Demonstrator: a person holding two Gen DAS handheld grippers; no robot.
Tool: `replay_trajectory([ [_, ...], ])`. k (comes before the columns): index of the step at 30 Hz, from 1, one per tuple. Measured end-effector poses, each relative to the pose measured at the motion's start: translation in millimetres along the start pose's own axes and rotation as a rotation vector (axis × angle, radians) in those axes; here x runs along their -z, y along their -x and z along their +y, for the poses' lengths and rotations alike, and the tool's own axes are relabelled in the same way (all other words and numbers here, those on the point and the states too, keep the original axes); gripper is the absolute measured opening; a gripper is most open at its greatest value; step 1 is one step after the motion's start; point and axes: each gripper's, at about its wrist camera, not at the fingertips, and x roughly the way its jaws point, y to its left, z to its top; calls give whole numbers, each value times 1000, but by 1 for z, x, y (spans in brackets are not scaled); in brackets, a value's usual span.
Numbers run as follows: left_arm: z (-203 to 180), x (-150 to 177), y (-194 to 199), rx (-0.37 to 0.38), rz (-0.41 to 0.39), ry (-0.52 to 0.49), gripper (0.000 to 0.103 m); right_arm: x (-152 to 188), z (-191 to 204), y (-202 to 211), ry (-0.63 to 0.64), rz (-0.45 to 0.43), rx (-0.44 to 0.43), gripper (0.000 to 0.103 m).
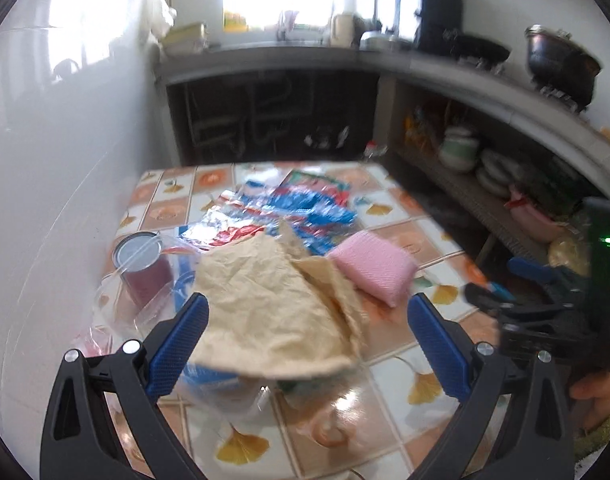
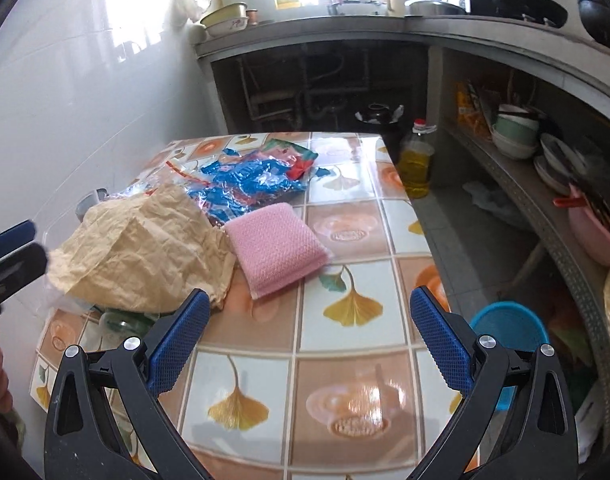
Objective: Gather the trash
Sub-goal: 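Reach the left gripper to the crumpled brown paper and close on it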
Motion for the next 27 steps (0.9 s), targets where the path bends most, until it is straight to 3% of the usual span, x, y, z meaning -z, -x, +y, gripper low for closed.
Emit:
replay_trajectory([
  [5,-3,-13,-49,-152,144,-102,97,-6,-6,-10,-7,7,-15,96],
  [10,-4,-2,-71,-209,211,-161,95,-7,-15,-18,-24,22,-24,96],
  [18,-17,5,-54,-245,162,-225,45,-1,-25,-25,-51,47,-25,96],
  [20,-20,7,-54,-232,168,-233,24,0,-27,-25,-56,47,-24,96],
  [22,-20,9,-50,-212,166,-220,12,2,-29,-24,-60,46,-23,96],
  [27,-31,12,-22,-192,53,-250,6,5,-32,-20,-71,38,-18,96],
])
